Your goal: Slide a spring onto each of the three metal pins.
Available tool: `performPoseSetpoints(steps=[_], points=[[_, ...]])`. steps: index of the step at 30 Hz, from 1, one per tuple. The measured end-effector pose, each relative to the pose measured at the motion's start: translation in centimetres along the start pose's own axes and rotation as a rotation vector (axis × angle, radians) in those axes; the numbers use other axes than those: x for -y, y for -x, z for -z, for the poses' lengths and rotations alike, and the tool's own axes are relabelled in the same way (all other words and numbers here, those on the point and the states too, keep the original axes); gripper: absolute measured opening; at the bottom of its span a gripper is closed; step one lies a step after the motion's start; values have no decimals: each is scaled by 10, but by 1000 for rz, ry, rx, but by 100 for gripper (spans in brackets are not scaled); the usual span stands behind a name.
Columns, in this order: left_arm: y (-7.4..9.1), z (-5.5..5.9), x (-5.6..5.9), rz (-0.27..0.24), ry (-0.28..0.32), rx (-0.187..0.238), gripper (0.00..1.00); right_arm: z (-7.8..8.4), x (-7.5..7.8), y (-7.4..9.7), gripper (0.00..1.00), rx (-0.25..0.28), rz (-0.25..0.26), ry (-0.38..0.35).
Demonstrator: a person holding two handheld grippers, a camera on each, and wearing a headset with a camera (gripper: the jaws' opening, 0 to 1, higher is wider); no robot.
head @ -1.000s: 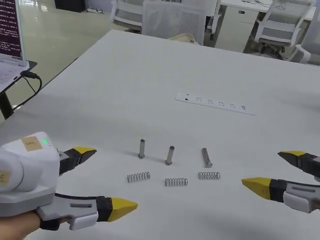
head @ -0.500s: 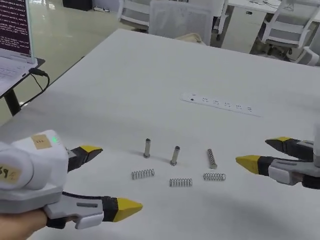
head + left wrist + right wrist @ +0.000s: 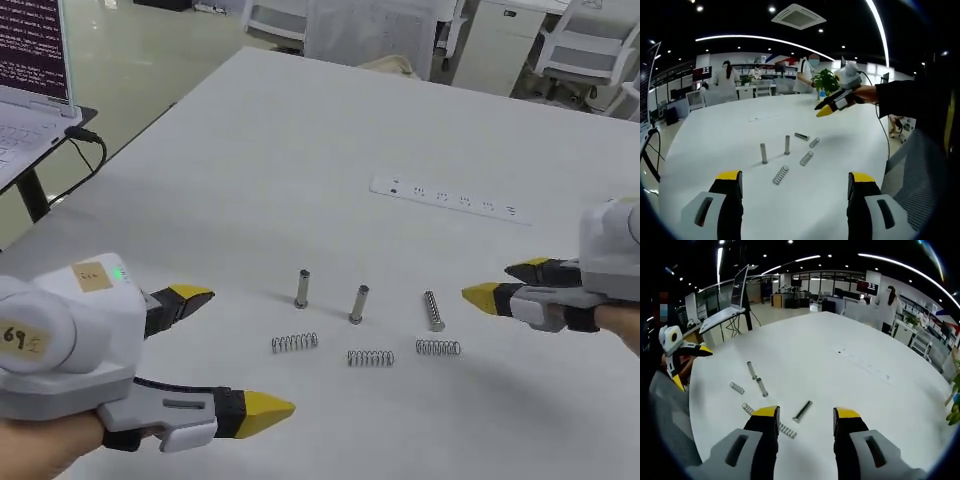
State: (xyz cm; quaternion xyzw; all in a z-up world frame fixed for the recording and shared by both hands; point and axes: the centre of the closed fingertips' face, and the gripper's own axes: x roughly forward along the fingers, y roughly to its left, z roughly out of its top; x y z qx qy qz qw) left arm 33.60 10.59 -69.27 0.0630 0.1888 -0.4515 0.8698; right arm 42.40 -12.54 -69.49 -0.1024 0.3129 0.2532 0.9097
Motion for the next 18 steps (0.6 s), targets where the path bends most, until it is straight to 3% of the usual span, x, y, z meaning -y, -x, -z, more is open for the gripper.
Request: performPoseSetpoints(steps=[18], points=[[-1, 5, -3, -6, 10, -20, 84, 12, 3, -50, 32, -119, -2, 2]])
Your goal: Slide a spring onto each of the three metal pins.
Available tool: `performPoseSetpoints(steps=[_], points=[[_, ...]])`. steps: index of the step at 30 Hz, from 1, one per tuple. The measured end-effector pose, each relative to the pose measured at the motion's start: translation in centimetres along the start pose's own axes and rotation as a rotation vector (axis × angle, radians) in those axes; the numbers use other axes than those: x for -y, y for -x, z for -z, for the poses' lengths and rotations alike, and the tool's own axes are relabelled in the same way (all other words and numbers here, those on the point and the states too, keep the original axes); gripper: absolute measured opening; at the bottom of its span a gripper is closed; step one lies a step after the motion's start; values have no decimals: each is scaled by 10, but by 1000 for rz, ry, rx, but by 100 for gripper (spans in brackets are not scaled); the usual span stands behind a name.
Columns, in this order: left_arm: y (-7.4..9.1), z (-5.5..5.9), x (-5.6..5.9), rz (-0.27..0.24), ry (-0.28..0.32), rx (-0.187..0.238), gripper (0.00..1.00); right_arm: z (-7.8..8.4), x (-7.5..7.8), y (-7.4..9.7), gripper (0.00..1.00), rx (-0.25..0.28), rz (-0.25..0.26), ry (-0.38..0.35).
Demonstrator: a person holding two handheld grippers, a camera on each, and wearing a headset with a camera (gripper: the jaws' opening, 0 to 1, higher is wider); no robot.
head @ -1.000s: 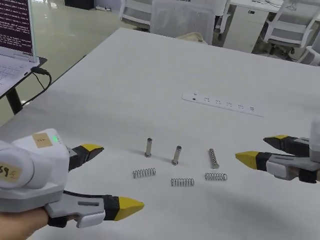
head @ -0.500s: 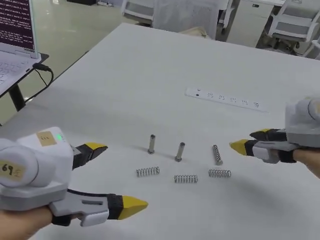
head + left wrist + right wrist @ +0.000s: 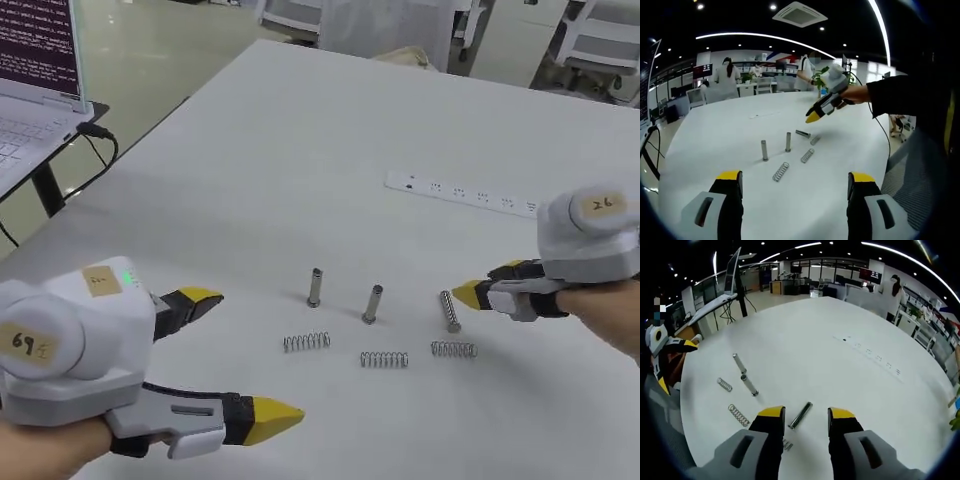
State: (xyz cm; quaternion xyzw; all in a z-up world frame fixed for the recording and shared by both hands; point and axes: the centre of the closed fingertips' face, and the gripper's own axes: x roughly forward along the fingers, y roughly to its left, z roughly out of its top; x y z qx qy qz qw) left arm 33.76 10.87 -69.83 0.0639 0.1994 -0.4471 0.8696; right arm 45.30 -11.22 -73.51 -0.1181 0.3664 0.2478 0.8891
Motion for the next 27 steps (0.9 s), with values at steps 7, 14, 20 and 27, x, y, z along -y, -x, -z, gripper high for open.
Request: performPoseSetpoints(steps=[7, 14, 20, 27], points=[[0, 2, 2, 8, 2, -7, 83, 4, -4, -16, 29, -46, -19, -6], [-2, 6, 2, 13, 9, -15, 83, 12, 1, -27, 24, -88, -12, -31], [-3, 7, 2, 20, 9, -19, 83, 13, 1, -37, 21, -115, -8, -41], [-4, 7, 1, 20, 14, -19, 82, 17, 1, -44, 19, -150, 5, -65]])
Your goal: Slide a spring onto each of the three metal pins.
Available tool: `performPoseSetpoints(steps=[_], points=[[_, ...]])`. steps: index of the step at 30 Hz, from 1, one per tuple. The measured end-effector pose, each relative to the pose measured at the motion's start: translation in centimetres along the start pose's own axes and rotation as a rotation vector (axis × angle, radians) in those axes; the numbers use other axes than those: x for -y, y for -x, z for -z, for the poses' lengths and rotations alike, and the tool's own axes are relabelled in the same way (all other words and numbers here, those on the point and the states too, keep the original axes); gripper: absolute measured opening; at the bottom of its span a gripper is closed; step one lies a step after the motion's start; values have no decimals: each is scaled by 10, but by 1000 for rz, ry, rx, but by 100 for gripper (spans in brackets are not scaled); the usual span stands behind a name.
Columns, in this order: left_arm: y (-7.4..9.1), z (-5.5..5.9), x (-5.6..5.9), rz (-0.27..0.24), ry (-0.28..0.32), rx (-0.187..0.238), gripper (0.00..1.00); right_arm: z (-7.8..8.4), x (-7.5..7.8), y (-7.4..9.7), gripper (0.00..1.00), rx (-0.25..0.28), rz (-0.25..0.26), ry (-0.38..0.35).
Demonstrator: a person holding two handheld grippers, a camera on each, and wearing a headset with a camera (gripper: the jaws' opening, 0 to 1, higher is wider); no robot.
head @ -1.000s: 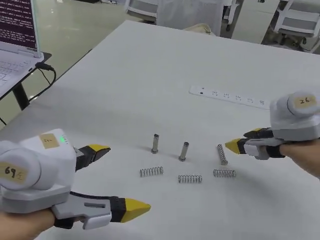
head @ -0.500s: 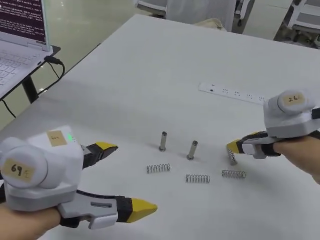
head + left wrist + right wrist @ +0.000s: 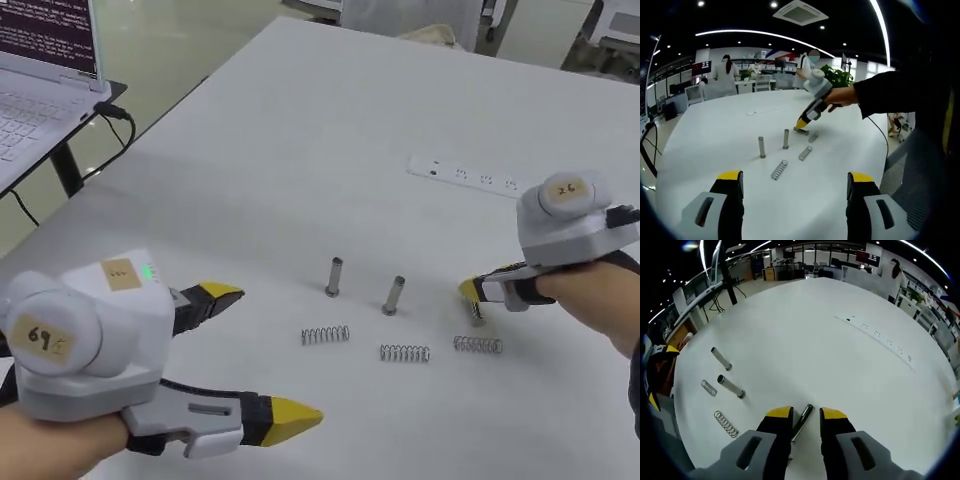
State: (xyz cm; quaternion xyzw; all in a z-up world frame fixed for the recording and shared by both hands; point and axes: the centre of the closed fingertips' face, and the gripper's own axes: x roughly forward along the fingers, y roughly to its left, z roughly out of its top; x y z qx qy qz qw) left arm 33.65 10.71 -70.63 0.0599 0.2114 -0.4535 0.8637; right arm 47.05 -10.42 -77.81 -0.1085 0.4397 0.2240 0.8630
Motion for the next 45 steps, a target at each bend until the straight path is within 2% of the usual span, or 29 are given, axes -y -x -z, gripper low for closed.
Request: performPoseSetpoints(steps=[7, 16, 17, 21, 23, 26, 29, 36, 45], points=[[-1, 0, 0, 0, 2, 2, 82, 4, 4, -6, 17, -44, 18, -28], [1, -2, -2, -4, 8, 10, 82, 6, 0, -12, 14, -88, 21, -35], [1, -2, -2, -4, 8, 10, 82, 6, 2, -13, 12, -87, 39, -43], [1, -2, -2, -2, 10, 12, 82, 6, 4, -13, 10, -104, 47, -30], [1, -2, -2, -2, 9, 11, 82, 7, 3, -13, 10, -116, 55, -9], [1, -2, -2, -3, 11, 14, 82, 7, 1, -12, 10, -132, 69, 63], [1, -2, -3, -4, 12, 15, 82, 7, -1, -13, 9, -142, 77, 83], [2, -4, -4, -9, 13, 18, 81, 9, -2, -12, 7, -153, 65, 107], [1, -3, -2, -5, 10, 14, 81, 10, -4, -3, 6, -138, 51, 89]])
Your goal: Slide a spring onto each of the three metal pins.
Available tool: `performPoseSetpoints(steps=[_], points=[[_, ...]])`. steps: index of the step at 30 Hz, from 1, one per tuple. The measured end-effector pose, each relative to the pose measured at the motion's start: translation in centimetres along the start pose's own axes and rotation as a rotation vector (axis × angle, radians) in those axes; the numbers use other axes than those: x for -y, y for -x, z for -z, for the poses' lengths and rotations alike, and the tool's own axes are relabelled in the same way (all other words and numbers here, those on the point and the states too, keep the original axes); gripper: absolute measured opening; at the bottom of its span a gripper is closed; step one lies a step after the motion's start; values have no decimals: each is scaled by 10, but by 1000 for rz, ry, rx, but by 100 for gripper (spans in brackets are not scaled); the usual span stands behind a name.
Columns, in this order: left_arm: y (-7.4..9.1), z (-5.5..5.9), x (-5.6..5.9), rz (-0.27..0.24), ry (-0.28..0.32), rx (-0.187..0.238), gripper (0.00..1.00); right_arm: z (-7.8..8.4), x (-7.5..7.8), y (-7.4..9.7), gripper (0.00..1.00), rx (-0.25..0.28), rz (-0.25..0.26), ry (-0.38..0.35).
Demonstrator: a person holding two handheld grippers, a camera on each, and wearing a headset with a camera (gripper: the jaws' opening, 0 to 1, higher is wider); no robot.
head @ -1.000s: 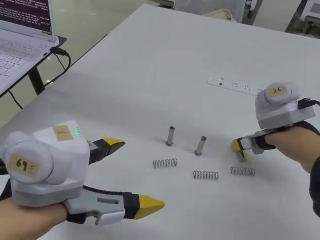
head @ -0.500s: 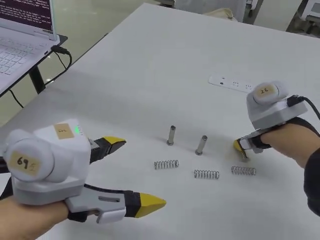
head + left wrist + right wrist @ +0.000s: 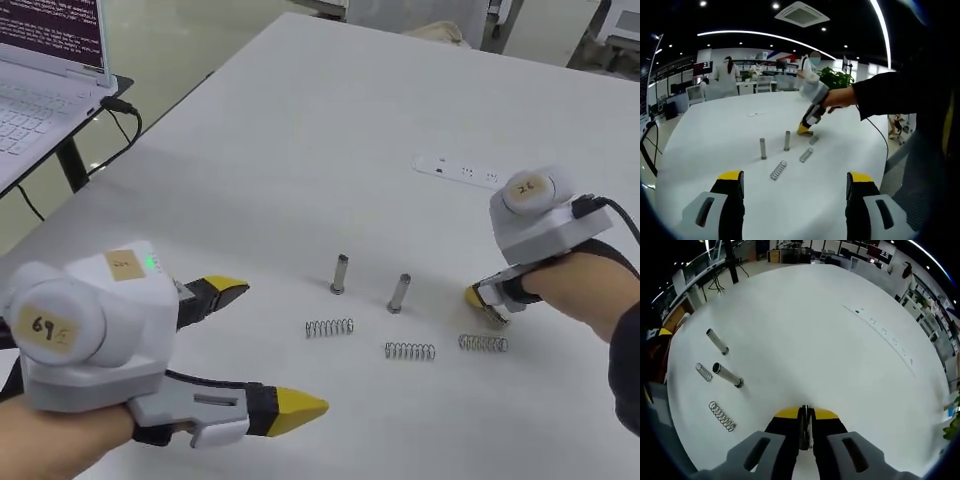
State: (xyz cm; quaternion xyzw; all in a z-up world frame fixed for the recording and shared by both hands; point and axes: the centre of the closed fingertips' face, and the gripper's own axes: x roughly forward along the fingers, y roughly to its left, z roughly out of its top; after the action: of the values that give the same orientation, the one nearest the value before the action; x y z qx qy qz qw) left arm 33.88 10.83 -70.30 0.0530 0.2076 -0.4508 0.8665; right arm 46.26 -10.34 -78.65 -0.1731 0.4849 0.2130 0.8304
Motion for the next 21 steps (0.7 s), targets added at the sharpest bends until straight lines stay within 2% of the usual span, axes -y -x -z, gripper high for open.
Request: performPoseSetpoints(steps=[15, 21], points=[[-1, -2, 6, 14, -20, 0, 81, -1, -2, 31, 5, 67, 12, -22], [-1, -3, 8, 21, -30, -2, 81, 2, -1, 42, 5, 100, 15, -53]])
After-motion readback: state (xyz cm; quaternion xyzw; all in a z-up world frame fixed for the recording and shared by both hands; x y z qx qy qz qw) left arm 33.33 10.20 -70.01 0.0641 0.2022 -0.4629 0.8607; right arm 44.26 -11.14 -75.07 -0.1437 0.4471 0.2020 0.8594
